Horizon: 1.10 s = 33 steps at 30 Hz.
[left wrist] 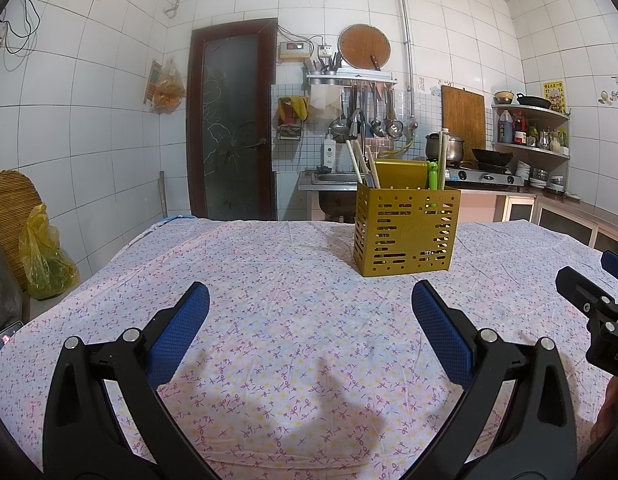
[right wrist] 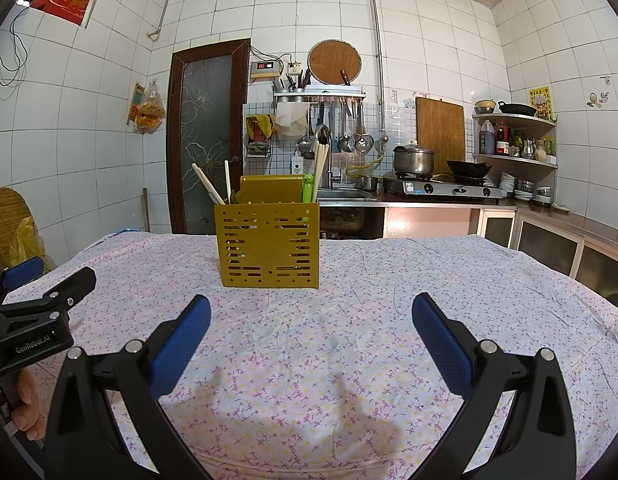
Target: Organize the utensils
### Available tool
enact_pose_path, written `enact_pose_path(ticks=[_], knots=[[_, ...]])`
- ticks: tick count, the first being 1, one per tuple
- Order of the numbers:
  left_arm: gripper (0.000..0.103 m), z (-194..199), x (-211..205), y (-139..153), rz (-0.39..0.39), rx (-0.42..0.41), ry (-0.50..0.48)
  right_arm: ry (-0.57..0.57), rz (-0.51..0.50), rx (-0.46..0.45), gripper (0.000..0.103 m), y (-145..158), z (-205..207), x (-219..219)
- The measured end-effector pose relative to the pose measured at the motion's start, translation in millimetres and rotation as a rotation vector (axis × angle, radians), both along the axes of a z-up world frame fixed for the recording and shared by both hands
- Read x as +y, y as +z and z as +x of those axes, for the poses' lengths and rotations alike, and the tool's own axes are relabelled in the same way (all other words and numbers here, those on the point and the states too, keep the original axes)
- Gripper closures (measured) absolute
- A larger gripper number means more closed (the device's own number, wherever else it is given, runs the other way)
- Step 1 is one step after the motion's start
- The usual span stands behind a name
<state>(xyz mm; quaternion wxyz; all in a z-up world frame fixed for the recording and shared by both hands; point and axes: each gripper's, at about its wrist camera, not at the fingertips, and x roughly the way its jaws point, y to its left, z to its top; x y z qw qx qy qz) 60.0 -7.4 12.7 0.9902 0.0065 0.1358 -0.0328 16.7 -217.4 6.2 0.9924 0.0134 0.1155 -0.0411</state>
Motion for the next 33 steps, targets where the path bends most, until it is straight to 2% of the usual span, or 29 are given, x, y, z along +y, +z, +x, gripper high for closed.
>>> enact_pose_path(ticks=[33], knots=[[0.005,0.8,2.5,2.1,0.003,-0.007,0.003,-0.001,0.0,-0.001,0.005,-0.5,0.4,-0.7]])
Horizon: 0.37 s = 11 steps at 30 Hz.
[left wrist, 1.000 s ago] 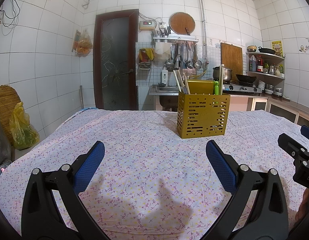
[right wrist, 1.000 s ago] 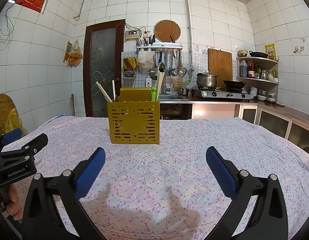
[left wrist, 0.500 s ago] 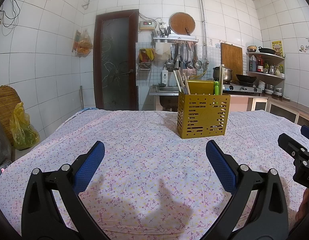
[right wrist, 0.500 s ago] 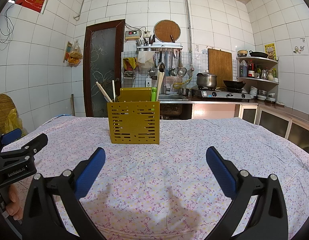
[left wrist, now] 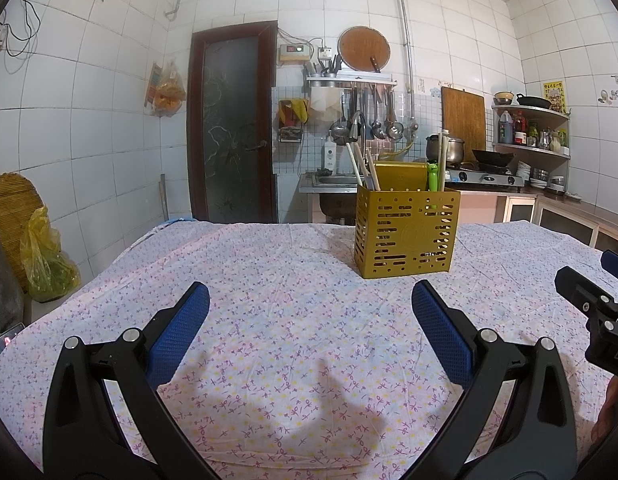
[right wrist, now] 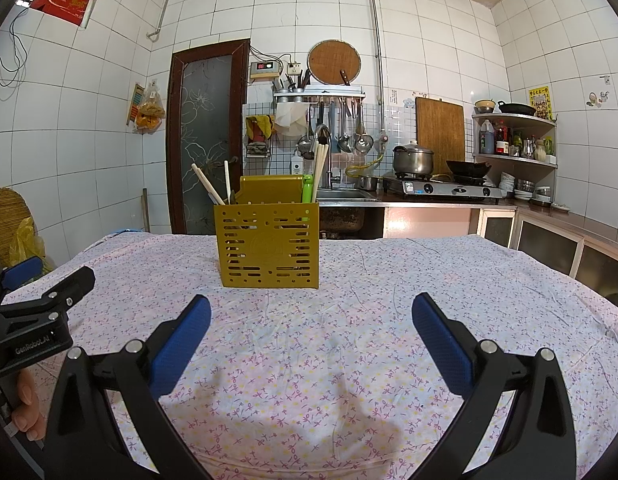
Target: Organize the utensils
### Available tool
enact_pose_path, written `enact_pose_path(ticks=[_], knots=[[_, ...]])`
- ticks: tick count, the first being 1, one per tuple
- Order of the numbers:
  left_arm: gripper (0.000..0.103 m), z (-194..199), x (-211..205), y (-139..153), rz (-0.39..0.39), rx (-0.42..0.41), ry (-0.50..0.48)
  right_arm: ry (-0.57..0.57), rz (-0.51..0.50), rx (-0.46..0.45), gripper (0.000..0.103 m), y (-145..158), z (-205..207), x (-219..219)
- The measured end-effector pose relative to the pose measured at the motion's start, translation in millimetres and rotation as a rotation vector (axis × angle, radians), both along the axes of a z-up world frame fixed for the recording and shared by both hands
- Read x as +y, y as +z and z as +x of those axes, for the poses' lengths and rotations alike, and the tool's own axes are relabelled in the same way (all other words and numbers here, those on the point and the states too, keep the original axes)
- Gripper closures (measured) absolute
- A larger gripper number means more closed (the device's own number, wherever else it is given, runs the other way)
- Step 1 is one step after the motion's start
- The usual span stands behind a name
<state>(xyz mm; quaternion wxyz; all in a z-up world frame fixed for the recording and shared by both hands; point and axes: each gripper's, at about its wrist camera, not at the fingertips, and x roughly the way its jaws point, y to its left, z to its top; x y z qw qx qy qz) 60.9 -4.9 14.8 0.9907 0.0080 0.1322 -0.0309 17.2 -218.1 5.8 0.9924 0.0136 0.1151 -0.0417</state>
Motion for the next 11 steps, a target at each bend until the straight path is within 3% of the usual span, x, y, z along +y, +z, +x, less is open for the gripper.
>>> enact_pose_path(ticks=[11], knots=[[0.005,-0.7,-0.1,-0.4,0.0,0.0,0.0,-0.002,0.001,0.002,0.005,1.2,0.0,-0.1]])
